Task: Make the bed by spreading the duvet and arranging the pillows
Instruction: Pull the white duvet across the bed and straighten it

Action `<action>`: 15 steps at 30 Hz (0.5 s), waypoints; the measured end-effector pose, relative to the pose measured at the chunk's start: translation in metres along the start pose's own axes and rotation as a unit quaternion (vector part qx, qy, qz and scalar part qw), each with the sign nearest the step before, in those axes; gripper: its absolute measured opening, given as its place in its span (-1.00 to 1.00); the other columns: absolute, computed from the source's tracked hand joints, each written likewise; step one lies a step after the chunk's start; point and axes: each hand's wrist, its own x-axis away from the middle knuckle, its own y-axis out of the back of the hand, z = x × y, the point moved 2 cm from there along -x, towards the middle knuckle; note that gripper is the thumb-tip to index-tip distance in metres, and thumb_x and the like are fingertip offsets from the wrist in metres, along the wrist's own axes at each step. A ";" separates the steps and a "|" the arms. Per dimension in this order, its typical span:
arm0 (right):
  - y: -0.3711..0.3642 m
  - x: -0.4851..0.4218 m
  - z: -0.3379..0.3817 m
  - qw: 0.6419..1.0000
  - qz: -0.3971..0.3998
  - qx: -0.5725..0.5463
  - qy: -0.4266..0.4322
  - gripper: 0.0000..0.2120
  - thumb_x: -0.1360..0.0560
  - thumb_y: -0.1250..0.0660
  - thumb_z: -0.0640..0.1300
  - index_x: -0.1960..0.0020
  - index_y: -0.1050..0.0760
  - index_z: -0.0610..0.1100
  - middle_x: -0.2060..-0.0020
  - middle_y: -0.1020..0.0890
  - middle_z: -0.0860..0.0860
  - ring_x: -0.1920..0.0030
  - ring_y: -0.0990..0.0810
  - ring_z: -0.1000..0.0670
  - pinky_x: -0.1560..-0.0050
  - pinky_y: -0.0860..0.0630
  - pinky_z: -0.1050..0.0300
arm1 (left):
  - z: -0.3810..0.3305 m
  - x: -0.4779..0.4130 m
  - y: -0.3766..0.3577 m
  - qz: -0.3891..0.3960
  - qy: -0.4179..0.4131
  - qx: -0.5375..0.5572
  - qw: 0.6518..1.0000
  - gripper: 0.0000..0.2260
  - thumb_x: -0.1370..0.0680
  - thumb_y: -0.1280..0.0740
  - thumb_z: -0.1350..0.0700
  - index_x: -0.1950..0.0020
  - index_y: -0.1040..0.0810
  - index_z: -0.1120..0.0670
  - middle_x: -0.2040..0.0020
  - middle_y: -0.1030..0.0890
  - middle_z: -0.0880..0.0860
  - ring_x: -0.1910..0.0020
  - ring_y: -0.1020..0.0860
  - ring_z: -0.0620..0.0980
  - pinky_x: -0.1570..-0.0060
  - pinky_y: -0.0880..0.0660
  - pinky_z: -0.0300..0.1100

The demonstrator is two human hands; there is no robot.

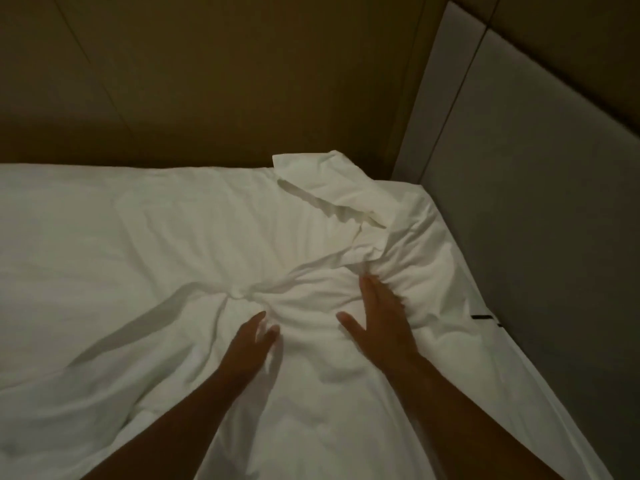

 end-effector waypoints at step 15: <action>-0.026 0.030 0.029 0.970 0.079 0.230 -0.018 -0.19 -0.37 -0.37 0.18 -0.43 -0.33 -0.31 -0.43 -0.36 -0.27 -0.42 -0.38 -0.22 -0.36 -0.23 -0.30 | 0.027 0.056 0.020 0.099 0.005 -0.218 0.971 0.13 -0.16 0.05 -0.64 -0.58 -0.03 -0.01 -0.57 -0.16 0.02 -0.53 -0.17 0.00 -0.48 -0.12 -0.10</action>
